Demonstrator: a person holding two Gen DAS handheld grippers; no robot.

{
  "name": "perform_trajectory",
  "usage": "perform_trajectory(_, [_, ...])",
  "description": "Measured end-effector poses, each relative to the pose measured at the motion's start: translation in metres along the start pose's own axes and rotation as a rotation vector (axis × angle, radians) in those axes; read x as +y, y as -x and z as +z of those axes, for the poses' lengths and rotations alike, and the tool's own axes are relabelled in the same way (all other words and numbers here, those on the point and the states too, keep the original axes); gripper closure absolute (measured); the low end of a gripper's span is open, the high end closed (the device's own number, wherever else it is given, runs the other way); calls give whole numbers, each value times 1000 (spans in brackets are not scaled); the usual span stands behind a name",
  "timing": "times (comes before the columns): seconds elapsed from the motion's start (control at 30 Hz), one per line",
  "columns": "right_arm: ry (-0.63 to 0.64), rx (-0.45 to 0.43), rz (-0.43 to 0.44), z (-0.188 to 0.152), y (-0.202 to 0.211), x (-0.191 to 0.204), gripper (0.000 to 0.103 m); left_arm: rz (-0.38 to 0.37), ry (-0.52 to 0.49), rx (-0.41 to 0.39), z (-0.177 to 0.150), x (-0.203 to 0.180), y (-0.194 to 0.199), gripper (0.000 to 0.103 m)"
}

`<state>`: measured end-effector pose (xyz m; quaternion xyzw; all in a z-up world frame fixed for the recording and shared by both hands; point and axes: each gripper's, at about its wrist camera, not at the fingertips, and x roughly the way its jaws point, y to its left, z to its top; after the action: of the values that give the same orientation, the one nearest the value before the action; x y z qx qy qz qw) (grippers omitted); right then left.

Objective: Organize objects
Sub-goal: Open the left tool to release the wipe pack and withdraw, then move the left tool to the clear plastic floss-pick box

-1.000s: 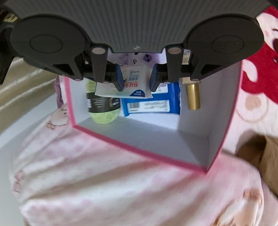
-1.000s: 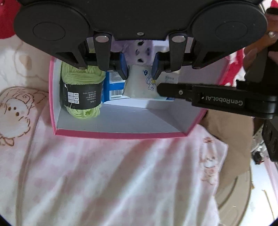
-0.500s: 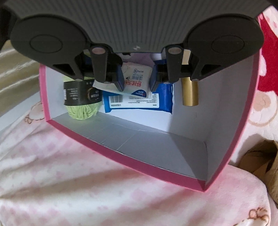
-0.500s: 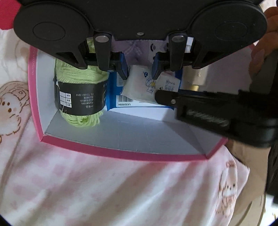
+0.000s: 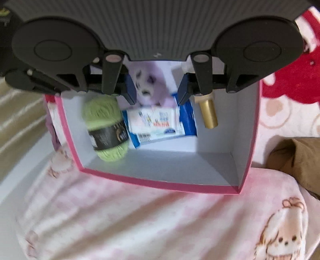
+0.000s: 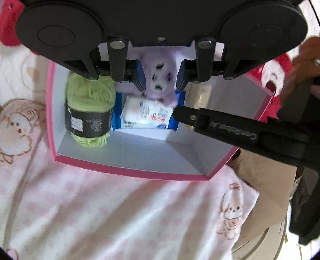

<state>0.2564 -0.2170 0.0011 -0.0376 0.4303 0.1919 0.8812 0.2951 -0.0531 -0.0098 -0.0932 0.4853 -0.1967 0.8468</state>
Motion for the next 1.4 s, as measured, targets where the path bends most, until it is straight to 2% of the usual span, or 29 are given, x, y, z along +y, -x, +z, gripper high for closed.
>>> perform_trajectory(0.17, [-3, 16, 51, -2, 48, -4, 60, -11, -85, 2, -9, -18, 45, 55])
perform_trajectory(0.3, [-12, 21, 77, 2, 78, -7, 58, -16, -136, -26, -13, -30, 82, 51])
perform_trajectory(0.37, [-35, 6, 126, 0, 96, -11, 58, -17, -145, -36, -15, -33, 99, 49])
perform_trajectory(0.6, [-44, -24, 192, -16, 133, -7, 50, -45, -143, -39, -30, -40, 132, 45])
perform_trajectory(0.73, [-45, -21, 216, -31, 138, -6, 44, -61, -148, -24, -44, -40, 139, 44])
perform_trajectory(1.0, [-17, -27, 290, -56, 137, 3, 43, -64, -174, 6, -67, -36, 143, 42])
perform_trajectory(1.1, [10, -75, 258, -60, 141, 9, 43, -62, -197, -6, -72, -35, 144, 41])
perform_trajectory(1.2, [44, -78, 267, -63, 143, 16, 43, -75, -199, -13, -74, -35, 142, 40])
perform_trajectory(1.3, [72, -80, 273, -68, 141, 21, 39, -87, -202, -5, -79, -35, 138, 39])
perform_trajectory(1.4, [93, -59, 277, -77, 131, 25, 30, -89, -209, 4, -88, -34, 129, 36])
